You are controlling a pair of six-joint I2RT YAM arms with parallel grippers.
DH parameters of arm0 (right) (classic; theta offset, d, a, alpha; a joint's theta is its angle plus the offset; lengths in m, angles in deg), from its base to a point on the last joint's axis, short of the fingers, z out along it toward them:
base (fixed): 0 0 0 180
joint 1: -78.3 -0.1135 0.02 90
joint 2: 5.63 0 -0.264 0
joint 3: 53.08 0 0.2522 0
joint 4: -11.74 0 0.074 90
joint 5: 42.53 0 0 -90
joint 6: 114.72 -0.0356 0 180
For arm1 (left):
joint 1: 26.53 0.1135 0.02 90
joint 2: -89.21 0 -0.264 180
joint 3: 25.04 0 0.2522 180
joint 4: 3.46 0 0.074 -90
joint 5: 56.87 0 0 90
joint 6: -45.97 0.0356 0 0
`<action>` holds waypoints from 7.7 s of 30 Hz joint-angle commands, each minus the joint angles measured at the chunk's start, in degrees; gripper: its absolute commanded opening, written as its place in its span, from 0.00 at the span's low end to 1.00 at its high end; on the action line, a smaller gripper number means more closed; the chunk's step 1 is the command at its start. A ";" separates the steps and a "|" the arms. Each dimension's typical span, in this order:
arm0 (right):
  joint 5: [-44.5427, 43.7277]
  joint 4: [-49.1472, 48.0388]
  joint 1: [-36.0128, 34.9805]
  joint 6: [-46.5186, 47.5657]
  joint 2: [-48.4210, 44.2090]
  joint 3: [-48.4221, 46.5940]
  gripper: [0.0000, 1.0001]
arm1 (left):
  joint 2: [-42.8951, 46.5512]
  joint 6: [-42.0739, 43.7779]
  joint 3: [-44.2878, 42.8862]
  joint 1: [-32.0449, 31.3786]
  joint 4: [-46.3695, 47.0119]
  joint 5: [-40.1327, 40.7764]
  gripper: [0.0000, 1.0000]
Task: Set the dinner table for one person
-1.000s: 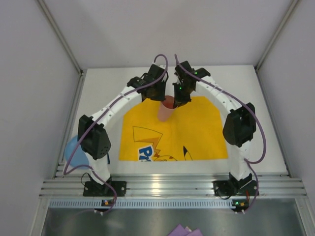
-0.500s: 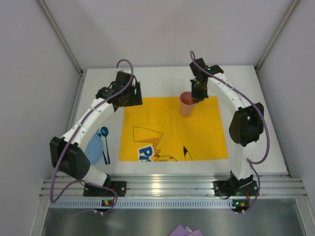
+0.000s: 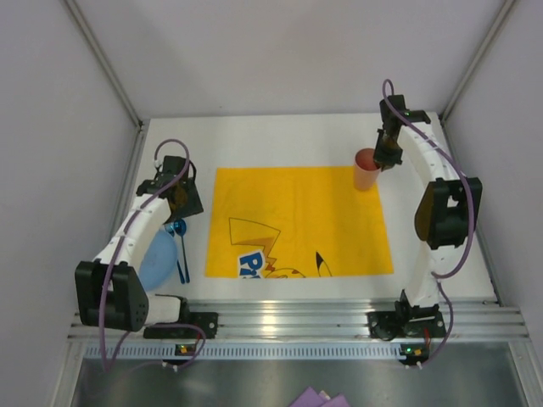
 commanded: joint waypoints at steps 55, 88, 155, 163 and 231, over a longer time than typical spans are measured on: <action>7.03 -4.52 2.22 -3.49 -12.91 8.90 0.81 | -19.14 -0.20 -11.40 5.78 -14.76 2.28 0.00; -0.97 5.51 3.63 -4.72 -41.21 24.80 1.00 | -56.13 -10.49 -61.61 -47.49 -16.01 -16.19 0.13; 4.84 14.91 -8.33 -2.96 -40.77 20.05 1.00 | -24.92 6.47 4.93 16.32 10.36 -14.43 0.50; 3.43 15.26 -7.63 -2.61 -40.68 19.44 1.00 | -33.28 7.70 2.03 16.49 13.61 -13.29 0.31; 5.62 24.67 -7.18 -1.99 -50.79 14.34 1.00 | -61.50 -30.19 -63.62 -38.88 15.37 -23.66 0.26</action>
